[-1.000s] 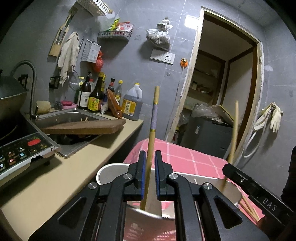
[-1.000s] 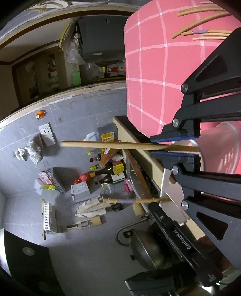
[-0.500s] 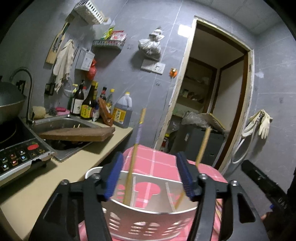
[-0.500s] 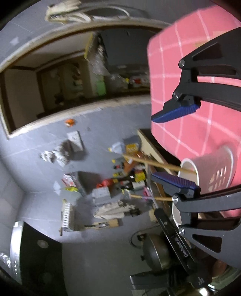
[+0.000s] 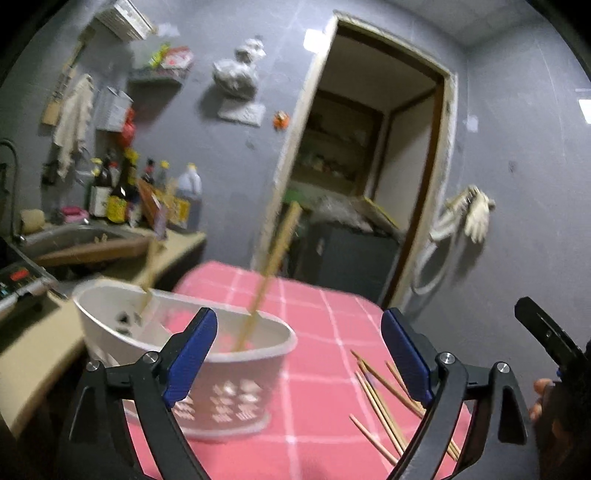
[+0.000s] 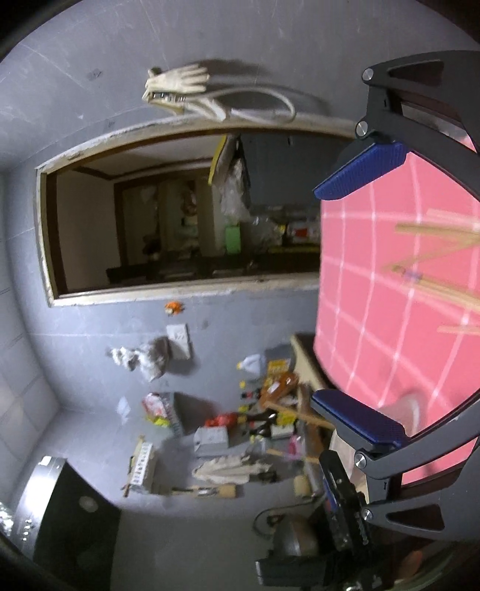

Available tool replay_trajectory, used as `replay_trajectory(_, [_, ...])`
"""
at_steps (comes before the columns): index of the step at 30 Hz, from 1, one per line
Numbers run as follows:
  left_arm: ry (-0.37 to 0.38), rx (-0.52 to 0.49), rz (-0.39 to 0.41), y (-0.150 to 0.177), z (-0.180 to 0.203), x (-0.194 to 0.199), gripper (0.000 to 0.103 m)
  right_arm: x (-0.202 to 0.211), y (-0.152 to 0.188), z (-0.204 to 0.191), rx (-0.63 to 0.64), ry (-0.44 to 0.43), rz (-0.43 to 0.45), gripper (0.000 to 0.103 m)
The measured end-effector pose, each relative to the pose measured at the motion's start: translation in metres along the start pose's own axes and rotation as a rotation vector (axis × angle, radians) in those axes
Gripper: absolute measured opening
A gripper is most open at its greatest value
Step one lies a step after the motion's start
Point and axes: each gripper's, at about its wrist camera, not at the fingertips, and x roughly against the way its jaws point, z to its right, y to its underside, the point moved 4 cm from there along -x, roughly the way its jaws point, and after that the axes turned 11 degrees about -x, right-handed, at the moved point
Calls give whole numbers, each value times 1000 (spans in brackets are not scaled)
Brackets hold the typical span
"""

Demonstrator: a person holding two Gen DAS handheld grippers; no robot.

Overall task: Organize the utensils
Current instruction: 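Move both open tools back to the chopstick pile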

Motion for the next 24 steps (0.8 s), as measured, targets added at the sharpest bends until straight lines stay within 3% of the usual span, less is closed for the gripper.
replay_trajectory(5, [70, -20, -140, 26, 34, -22, 87, 1, 18, 28, 12, 61, -77, 103])
replay_trajectory(15, [154, -67, -348, 67, 86, -51, 87, -11, 53, 83, -65, 154, -255, 101])
replay_trajectory(19, [186, -67, -428, 78, 93, -62, 86, -19, 70, 97, -90, 179, -354, 83])
replay_trajectory(21, [197, -62, -455, 82, 93, -64, 86, -23, 79, 102, -106, 191, -406, 78])
replay_trajectory(24, [217, -65, -500, 86, 96, -70, 75, -28, 92, 109, -128, 202, -482, 63])
